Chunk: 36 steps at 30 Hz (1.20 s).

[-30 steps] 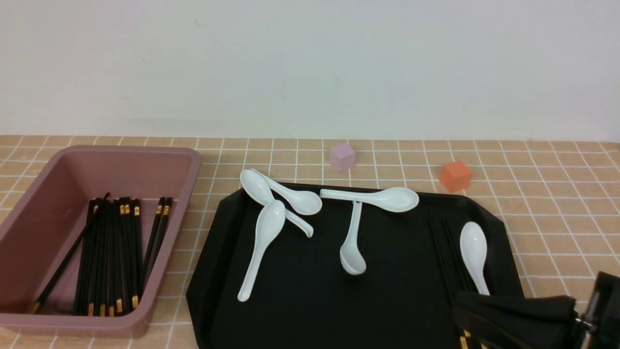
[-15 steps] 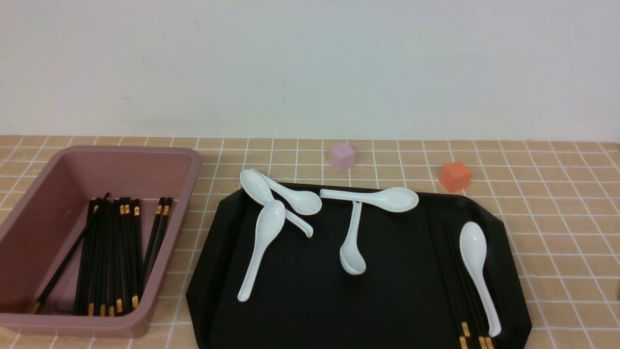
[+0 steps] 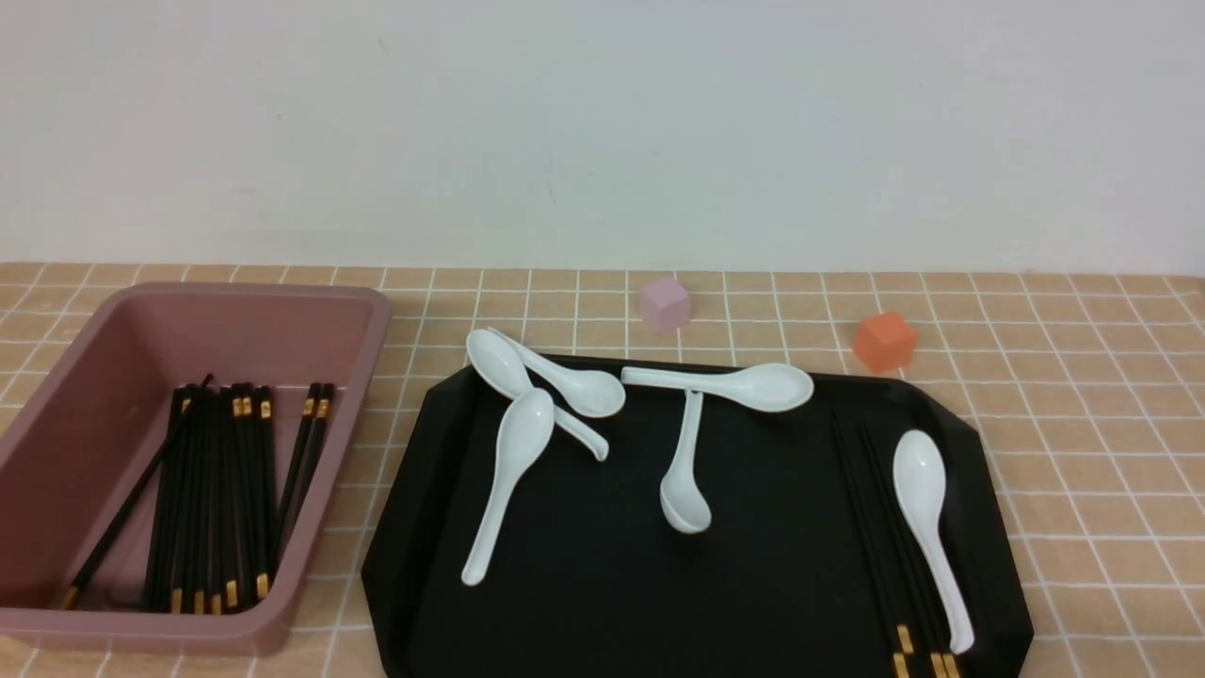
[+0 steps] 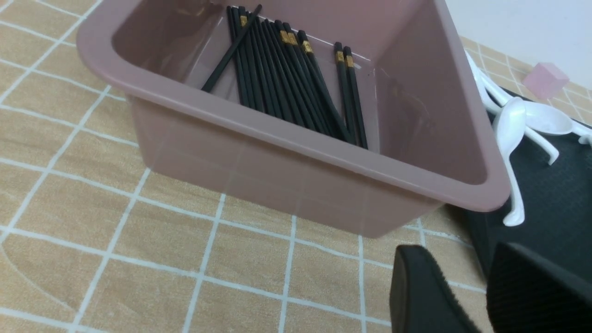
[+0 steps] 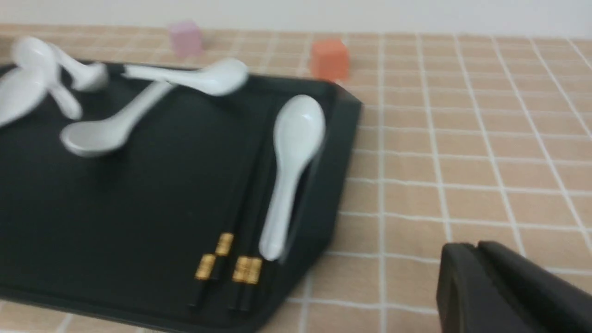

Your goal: On brown tablecloth take chopsticks from black tray and put them in box.

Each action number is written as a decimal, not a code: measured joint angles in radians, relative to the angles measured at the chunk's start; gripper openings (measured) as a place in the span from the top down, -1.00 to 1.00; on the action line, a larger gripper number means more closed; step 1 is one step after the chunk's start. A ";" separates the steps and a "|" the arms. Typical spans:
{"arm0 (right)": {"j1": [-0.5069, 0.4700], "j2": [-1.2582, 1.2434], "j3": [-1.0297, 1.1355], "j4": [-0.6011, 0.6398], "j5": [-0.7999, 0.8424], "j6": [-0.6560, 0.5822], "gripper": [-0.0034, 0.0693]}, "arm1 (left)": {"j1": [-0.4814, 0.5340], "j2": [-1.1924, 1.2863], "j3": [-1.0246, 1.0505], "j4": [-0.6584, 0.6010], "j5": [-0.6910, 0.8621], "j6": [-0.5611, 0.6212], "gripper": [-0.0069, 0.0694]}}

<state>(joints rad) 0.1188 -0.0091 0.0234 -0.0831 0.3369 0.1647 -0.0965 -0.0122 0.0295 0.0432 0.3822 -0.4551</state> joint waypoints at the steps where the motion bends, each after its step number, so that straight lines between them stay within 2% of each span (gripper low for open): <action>1: -0.012 -0.001 -0.002 0.000 0.014 0.000 0.76 | 0.000 0.000 0.000 0.000 0.000 0.000 0.19; 7: -0.040 -0.001 -0.004 0.000 0.025 0.000 0.74 | 0.000 0.000 0.000 0.000 -0.001 0.000 0.19; 36: -0.040 -0.001 -0.004 0.003 0.028 0.003 0.64 | 0.000 0.000 0.000 0.000 -0.001 0.000 0.19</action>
<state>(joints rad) 0.0787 -0.0101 0.0190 -0.0800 0.3645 0.1677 -0.0965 -0.0122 0.0295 0.0432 0.3812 -0.4551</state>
